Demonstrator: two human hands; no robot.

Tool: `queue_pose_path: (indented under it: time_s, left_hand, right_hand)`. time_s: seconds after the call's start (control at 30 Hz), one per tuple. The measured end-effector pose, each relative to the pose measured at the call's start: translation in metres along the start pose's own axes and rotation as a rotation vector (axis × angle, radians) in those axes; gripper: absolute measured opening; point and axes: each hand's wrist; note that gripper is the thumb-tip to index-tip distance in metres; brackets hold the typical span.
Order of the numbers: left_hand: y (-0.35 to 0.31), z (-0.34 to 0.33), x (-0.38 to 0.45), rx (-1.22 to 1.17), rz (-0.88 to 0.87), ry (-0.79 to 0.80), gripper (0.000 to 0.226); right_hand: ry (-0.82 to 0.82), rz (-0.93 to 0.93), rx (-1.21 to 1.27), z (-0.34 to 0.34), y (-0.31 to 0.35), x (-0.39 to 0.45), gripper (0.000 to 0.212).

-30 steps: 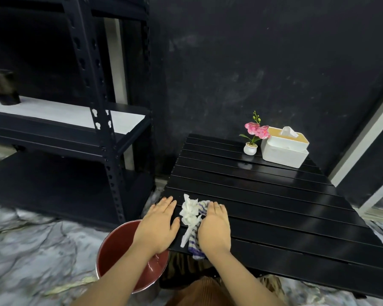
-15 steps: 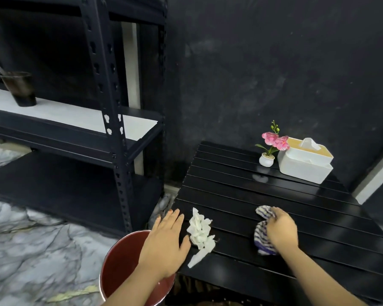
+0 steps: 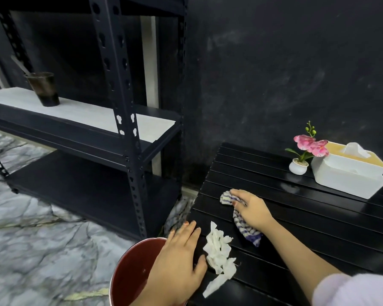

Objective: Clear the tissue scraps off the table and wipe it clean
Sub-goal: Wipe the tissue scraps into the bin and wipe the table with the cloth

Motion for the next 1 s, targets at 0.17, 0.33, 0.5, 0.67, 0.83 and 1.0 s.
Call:
queue_pose_path:
  time_s: [0.17,0.33,0.5,0.67,0.83,1.0]
  left_hand:
    - [0.001,0.002,-0.003,-0.026,-0.015,-0.006,0.064]
    - [0.001,0.002,-0.003,-0.030,-0.008,-0.004,0.063]
    - [0.002,0.002,-0.003,-0.032,-0.003,0.019,0.063]
    - [0.001,0.003,-0.003,-0.039,0.007,0.036,0.062]
    - [-0.002,0.006,-0.004,-0.048,0.002,0.053,0.061]
    - [-0.003,0.008,-0.008,-0.047,-0.013,0.067,0.059]
  right_hand:
    - [0.104,0.152,0.030,-0.014,0.017,-0.008,0.035]
    - [0.165,0.241,0.060,-0.028,0.024,-0.030,0.032]
    - [0.177,0.247,0.085,-0.036,0.024,-0.047,0.033]
    - [0.181,0.228,0.101,-0.037,0.026,-0.055,0.033]
    - [0.036,0.146,0.304,-0.033,0.031,-0.068,0.031]
    - [-0.366,-0.055,0.411,-0.006,0.001,-0.123,0.028]
Point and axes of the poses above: each hand's wrist, its own x-axis towards the middle knuckle, its own z-axis out of the back of the hand, y = z × x, and after that the axes turned 15 degrees about y, right-handed
